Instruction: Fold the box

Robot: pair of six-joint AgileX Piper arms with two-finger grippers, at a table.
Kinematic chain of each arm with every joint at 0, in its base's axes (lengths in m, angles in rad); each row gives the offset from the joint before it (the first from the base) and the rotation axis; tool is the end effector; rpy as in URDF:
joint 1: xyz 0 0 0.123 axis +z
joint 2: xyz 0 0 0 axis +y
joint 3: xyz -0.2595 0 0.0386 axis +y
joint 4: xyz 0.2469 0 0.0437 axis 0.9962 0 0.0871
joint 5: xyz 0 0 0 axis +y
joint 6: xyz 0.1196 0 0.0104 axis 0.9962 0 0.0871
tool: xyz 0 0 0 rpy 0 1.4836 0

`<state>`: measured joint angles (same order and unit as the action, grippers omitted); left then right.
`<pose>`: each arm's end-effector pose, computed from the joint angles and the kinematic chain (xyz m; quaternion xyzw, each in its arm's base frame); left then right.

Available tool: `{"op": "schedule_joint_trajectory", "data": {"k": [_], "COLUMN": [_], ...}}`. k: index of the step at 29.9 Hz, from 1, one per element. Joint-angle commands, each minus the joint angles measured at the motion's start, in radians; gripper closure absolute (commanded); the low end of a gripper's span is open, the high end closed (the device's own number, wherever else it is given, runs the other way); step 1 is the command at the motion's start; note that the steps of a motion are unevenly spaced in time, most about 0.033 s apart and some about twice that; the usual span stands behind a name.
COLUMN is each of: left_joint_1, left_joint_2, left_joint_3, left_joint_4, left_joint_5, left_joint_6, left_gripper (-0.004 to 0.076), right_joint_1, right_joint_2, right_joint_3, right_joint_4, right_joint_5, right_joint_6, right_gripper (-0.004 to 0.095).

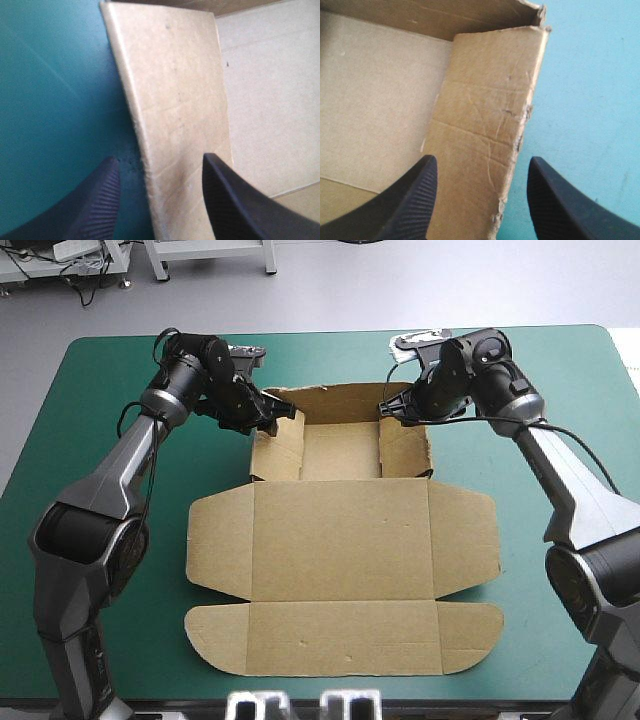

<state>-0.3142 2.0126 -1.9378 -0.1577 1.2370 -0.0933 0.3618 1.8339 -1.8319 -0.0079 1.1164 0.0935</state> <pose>0.4091 -0.1517 0.2547 0.0957 0.9774 -0.1109 0.1524 0.3869 0.1455 0.3037 -0.1296 0.9551 0.0564 0.2605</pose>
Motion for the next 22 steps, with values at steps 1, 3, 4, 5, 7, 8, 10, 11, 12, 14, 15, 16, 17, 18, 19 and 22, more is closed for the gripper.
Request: {"op": "schedule_joint_trajectory", "data": {"k": [1,3,4,5,7,8,10,11,12,14,15,16,17,18,19,22], "left_joint_1": [0.002,0.007,0.009,0.017,0.036,0.046,0.072,0.081,0.089,0.098,0.098,0.098,0.098,0.098,0.098,0.096], "left_joint_2": [-0.067,-0.077,-0.087,-0.099,-0.128,-0.144,-0.191,-0.212,-0.241,-0.308,-0.336,-0.371,-0.414,-0.443,-0.477,-0.565], "left_joint_3": [-0.029,-0.029,-0.029,-0.03,-0.04,-0.045,-0.056,-0.059,-0.064,-0.068,-0.068,-0.068,-0.068,-0.068,-0.068,-0.061], "left_joint_4": [-0.013,-0.013,-0.014,-0.02,-0.067,-0.093,-0.147,-0.162,-0.176,-0.177,-0.173,-0.171,-0.171,-0.169,-0.169,-0.169], "left_joint_5": [0.058,0.058,0.058,0.058,0.058,0.058,0.058,0.058,0.058,0.058,0.058,0.058,0.058,0.058,0.058,0.058], "left_joint_6": [-0.004,-0.004,-0.004,-0.004,-0.011,-0.011,-0.011,-0.011,-0.011,-0.007,-0.002,0.009,0.026,0.036,0.06,0.145], "left_gripper": [0.0356,0.0356,0.0356,0.0358,0.0358,0.0358,0.0358,0.0358,0.0358,0.037,0.0387,0.0418,0.0457,0.0493,0.0541,0.0696], "right_joint_1": [0.001,0.001,0.001,0.001,0.001,0.001,0.001,0.001,0.001,0.001,0.001,0.001,0.001,0.001,0.001,0.001], "right_joint_2": [-0.049,-0.049,-0.049,-0.049,-0.049,-0.049,-0.049,-0.049,-0.051,-0.074,-0.084,-0.094,-0.111,-0.122,-0.13,-0.137], "right_joint_3": [-0.033,-0.04,-0.051,-0.064,-0.103,-0.122,-0.185,-0.213,-0.243,-0.286,-0.299,-0.309,-0.311,-0.311,-0.309,-0.307], "right_joint_4": [-0.009,-0.015,-0.015,-0.017,-0.017,-0.017,-0.015,-0.015,-0.02,-0.003,0.008,0.008,0.002,0.0,-0.008,-0.024], "right_joint_5": [-0.018,-0.011,-0.005,0.006,0.034,0.05,0.104,0.128,0.14,0.14,0.14,0.14,0.14,0.14,0.14,0.14], "right_joint_6": [-0.003,-0.003,-0.003,-0.006,-0.014,-0.014,-0.024,-0.032,-0.039,-0.039,-0.037,-0.035,-0.033,-0.033,-0.033,-0.033], "right_gripper": [0.0399,0.04,0.0399,0.0399,0.0399,0.0399,0.0399,0.0399,0.0399,0.0401,0.04,0.0401,0.0401,0.0401,0.0401,0.0401]}}
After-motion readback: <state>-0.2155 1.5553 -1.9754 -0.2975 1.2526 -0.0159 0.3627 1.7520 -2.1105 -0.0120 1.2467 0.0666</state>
